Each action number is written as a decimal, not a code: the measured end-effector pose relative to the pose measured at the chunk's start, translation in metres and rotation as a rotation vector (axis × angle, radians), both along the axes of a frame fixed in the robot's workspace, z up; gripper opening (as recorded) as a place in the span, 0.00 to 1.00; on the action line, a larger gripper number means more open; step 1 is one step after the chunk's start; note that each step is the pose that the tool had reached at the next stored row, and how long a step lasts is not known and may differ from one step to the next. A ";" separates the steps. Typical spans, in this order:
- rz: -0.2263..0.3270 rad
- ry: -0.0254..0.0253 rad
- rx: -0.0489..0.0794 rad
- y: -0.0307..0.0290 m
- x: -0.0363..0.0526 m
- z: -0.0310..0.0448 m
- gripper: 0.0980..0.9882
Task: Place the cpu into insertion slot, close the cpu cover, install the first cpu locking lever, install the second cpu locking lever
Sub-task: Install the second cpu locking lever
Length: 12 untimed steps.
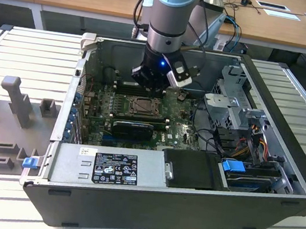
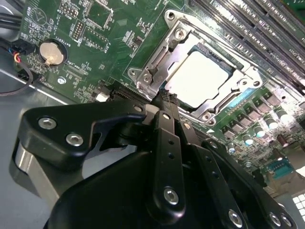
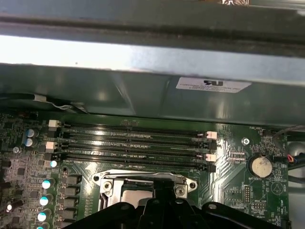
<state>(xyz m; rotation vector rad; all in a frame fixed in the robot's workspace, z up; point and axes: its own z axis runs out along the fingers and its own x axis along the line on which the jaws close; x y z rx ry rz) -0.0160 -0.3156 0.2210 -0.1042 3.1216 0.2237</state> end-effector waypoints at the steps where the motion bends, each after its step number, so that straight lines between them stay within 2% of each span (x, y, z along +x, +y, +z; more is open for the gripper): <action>1: 0.000 0.0001 0.000 -0.0004 0.0000 0.0000 0.01; 5: 0.000 -0.0001 0.000 -0.0035 -0.0001 -0.0003 0.01; 7: 0.000 0.0002 0.000 -0.0037 -0.0001 0.0019 0.01; 10: 0.000 0.0001 0.000 -0.0036 0.0000 0.0106 0.01; 12: 0.000 0.0002 0.000 -0.0036 0.0000 0.0207 0.01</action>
